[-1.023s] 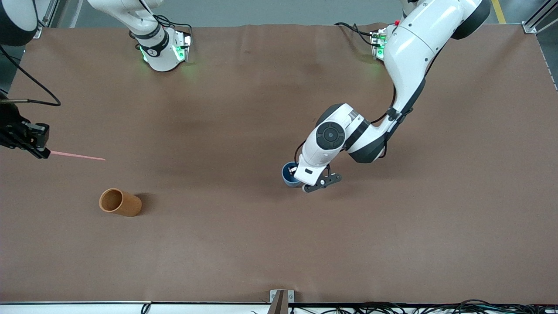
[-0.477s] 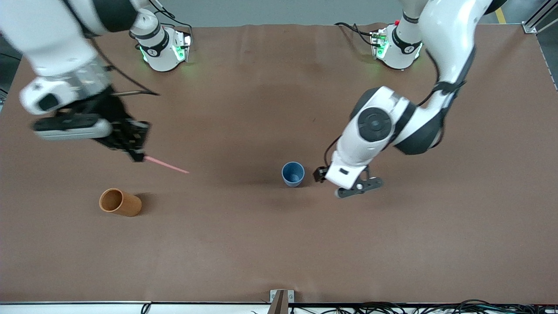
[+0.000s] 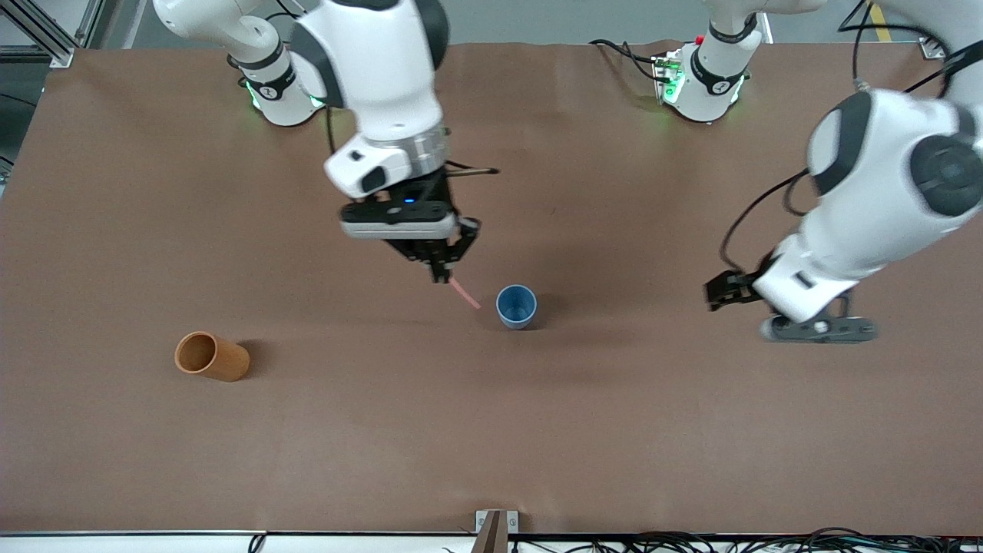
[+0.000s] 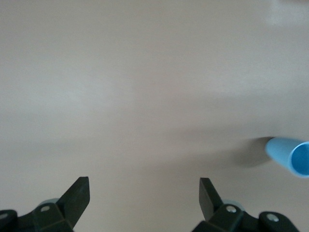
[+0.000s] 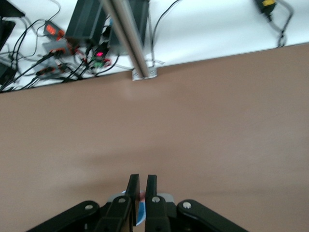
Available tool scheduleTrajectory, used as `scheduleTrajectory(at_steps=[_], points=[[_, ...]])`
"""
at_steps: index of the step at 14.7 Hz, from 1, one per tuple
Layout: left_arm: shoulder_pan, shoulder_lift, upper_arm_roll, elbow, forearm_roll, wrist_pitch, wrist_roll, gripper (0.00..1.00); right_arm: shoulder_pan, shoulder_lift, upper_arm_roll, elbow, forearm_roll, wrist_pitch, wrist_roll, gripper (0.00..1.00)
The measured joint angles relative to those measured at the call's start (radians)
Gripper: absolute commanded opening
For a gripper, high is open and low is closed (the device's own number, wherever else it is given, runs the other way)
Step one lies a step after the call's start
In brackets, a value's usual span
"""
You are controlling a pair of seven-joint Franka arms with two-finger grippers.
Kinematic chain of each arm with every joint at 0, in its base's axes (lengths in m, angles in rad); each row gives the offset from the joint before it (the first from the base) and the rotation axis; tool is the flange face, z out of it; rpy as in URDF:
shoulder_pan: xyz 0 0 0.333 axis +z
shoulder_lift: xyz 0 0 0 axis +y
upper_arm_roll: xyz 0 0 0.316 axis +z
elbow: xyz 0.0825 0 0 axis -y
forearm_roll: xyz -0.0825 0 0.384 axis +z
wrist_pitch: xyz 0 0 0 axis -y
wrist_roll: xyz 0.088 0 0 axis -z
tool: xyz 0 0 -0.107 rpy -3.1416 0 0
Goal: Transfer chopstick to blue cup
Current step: 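Lower the pink stick into the blue cup with the right gripper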
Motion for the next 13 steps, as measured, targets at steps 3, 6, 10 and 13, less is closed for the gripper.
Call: scheduleTrajectory(at_steps=[3, 6, 10, 13], points=[[0.017, -0.061, 0.036, 0.056, 0.0, -0.114, 0.09, 1.0, 0.048, 0.073, -0.003, 0.056, -0.001, 0.0, 0.061, 0.01], [0.031, -0.106, 0.036, 0.13, 0.0, -0.216, 0.098, 1.0, 0.072, 0.109, -0.003, 0.072, -0.001, 0.0, 0.068, 0.01], [0.031, -0.189, 0.035, 0.116, -0.031, -0.264, 0.099, 1.0, 0.084, 0.135, -0.003, 0.074, -0.034, 0.0, 0.07, 0.01], [0.027, -0.19, 0.034, 0.1, -0.041, -0.264, 0.099, 1.0, 0.09, 0.154, -0.004, 0.074, -0.064, 0.002, 0.07, 0.04]])
